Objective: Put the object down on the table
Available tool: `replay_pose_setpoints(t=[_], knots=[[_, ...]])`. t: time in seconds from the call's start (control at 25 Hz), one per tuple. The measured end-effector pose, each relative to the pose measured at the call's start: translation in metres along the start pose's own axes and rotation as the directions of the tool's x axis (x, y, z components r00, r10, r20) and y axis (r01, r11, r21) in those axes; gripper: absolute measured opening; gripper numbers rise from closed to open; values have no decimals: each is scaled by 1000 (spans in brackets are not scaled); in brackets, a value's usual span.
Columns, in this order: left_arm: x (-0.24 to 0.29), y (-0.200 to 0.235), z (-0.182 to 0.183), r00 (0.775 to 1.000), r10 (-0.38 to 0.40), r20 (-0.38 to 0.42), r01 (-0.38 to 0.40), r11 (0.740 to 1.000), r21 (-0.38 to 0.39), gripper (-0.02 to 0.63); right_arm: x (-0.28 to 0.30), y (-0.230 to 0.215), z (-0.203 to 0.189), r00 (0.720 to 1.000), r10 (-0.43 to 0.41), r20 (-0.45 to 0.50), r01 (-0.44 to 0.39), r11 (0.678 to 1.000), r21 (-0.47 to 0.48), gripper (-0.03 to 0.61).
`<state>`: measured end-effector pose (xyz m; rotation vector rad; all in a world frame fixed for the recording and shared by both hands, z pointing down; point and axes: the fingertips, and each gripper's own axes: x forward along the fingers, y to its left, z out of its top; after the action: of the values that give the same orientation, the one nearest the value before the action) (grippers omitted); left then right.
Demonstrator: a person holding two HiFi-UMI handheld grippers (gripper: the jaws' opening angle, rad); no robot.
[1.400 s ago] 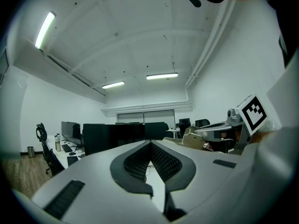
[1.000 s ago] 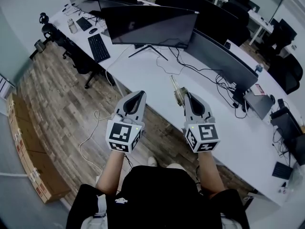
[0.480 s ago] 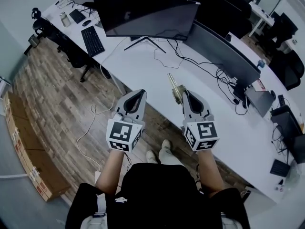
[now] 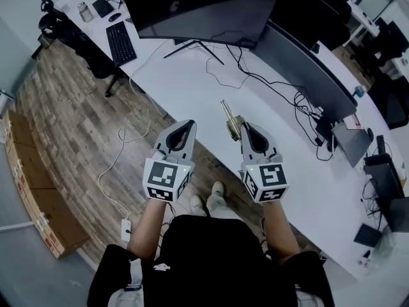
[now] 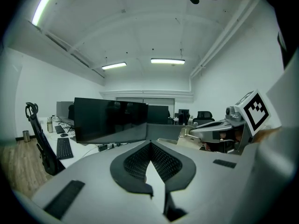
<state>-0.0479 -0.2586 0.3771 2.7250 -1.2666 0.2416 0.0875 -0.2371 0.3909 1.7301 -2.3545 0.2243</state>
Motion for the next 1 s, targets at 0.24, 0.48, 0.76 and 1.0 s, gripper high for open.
replay_pose_setpoints(t=[0.24,0.48,0.76,1.0], knots=[[19,6,-28,998,35,-56,-37,998,-45,12,27,-10,-36,995,47,-87,-47,999,6,25],[30,12,-67,989,69,-130,-80,994,-80,12,50,-11,-86,976,105,-190,-105,994,6,25],[36,15,-101,978,85,-188,-107,988,-109,12,72,-9,-147,937,156,-313,-161,987,10,25],[40,13,-125,970,81,-229,-111,986,-123,12,94,-13,-189,910,165,-381,-194,980,-39,25]])
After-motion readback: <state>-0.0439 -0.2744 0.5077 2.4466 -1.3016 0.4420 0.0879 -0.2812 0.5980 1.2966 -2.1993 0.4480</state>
